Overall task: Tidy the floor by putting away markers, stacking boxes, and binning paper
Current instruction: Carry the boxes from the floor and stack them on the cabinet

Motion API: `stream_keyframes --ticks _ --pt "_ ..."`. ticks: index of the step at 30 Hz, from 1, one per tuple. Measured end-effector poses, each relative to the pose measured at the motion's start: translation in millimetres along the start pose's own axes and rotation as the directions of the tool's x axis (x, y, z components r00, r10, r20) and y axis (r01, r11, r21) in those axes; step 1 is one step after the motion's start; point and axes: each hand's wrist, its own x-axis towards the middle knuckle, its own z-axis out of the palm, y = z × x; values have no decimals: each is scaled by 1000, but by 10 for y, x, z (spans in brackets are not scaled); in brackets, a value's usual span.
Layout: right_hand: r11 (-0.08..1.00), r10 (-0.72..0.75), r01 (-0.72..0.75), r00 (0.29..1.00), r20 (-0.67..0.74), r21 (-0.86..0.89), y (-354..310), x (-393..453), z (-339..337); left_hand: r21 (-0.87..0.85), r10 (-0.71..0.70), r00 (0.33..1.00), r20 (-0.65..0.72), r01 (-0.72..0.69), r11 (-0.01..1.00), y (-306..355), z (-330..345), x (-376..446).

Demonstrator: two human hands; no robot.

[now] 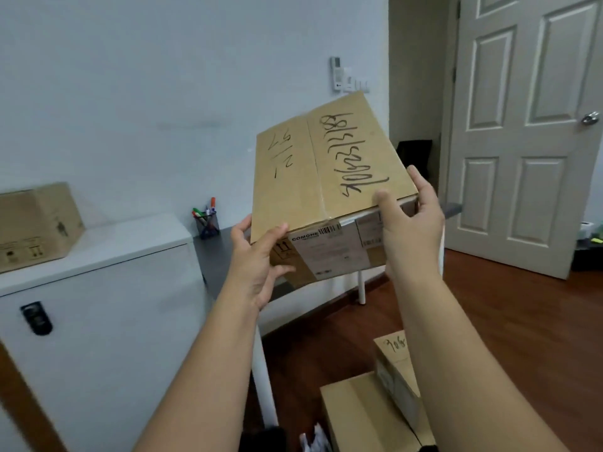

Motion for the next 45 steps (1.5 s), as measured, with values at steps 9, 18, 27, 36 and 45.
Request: stream_keyframes --ticks 9,18,27,36,45 --pt "988 32 -79 944 328 131 187 -319 1473 275 294 926 -237 -226 934 1167 -1099 -75" --pt "993 44 -106 766 641 59 682 -468 2362 530 389 885 -255 -209 822 1892 -1933 15" --pt "1000 1 20 690 724 -20 1029 -379 3059 741 552 777 -304 -171 649 1671 -2539 530" --pt "933 69 251 577 814 -257 1882 -232 3920 936 451 850 -271 342 -82 1314 -3188 1136" --pt "820 181 406 485 856 -403 2335 -151 4318 789 451 854 -259 457 -411 1157 -3714 1401"
